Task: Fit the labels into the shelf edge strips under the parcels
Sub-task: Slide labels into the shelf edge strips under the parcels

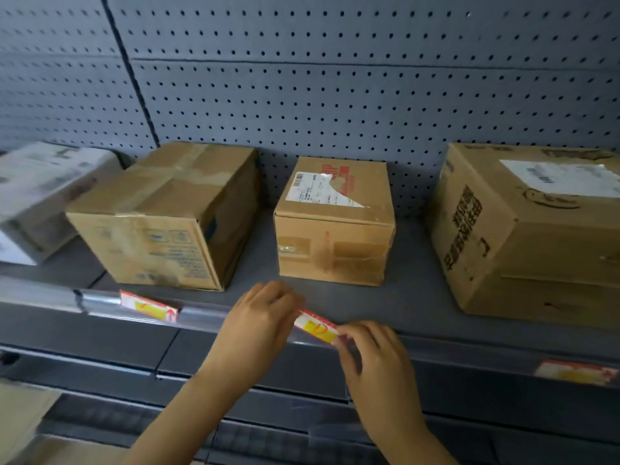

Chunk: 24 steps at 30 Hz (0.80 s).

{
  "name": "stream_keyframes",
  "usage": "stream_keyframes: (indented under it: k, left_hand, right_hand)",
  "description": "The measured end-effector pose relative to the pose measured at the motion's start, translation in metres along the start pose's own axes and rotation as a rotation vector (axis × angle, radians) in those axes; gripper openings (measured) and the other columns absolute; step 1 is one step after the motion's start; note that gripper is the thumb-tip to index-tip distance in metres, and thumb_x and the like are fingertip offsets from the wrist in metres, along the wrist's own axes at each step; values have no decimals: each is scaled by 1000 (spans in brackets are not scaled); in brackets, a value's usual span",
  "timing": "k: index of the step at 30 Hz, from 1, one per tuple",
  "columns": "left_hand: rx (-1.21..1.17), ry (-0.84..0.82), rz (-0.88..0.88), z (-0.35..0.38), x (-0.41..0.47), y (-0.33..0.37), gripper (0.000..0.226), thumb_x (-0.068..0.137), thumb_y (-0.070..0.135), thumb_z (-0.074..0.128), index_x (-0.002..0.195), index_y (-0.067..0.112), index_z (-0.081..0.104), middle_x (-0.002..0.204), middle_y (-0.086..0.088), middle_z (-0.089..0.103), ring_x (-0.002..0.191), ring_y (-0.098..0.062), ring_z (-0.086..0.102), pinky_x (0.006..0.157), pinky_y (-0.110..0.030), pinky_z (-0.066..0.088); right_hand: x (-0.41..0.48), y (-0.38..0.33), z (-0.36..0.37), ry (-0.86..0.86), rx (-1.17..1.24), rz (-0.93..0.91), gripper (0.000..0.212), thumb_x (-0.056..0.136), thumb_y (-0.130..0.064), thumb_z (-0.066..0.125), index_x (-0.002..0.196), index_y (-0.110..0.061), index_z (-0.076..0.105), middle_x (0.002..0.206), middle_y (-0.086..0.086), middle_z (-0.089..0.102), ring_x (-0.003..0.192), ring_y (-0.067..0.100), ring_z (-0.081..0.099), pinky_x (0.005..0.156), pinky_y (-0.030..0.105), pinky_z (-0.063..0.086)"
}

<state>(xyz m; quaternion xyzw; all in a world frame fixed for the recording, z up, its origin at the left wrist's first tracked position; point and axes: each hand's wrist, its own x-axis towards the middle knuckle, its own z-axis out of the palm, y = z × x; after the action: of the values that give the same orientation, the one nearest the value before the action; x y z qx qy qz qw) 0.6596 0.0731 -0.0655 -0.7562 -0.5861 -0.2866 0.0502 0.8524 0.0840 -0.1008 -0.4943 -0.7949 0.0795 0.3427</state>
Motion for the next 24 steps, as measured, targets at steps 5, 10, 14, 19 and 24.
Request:
stream_keyframes:
  k: [5,10,14,19,24]
  left_hand:
    - [-141,-31,103,1,-2,-19,25,86,23,49,88,13,71,82,-3,64,72,-23,61,55,-32,50]
    - [-205,5,68,10,-3,-23,28,87,26,47,99,11,69,90,-6,62,78,-23,58,61,-32,49]
    - [-197,11,84,12,-3,-22,19,85,21,51,81,13,68,77,-4,62,67,-22,58,54,-30,45]
    - [-168,-41,75,15,-11,-22,6,77,8,63,76,14,65,71,-2,60,61,-22,57,51,-31,45]
    - [-114,-51,61,21,-16,-16,14,74,4,75,75,15,66,68,-3,59,58,-23,56,51,-30,43]
  right_hand:
    - [5,-18,13,10,-98,105,14,79,-16,72,82,-21,60,83,-2,56,75,18,53,63,32,47]
    - [9,-22,11,13,-129,115,15,81,-14,70,86,-22,59,82,-5,57,76,16,52,64,32,47]
    - [11,-19,8,-30,-184,45,11,82,-13,69,85,-20,60,82,-2,58,75,18,53,62,35,48]
    - [17,-19,1,-67,-253,-27,26,72,2,73,81,-19,60,82,-2,56,74,17,51,61,29,42]
    - [18,-15,-5,-93,-264,-66,33,64,7,76,83,-18,62,84,-3,57,77,17,49,61,28,43]
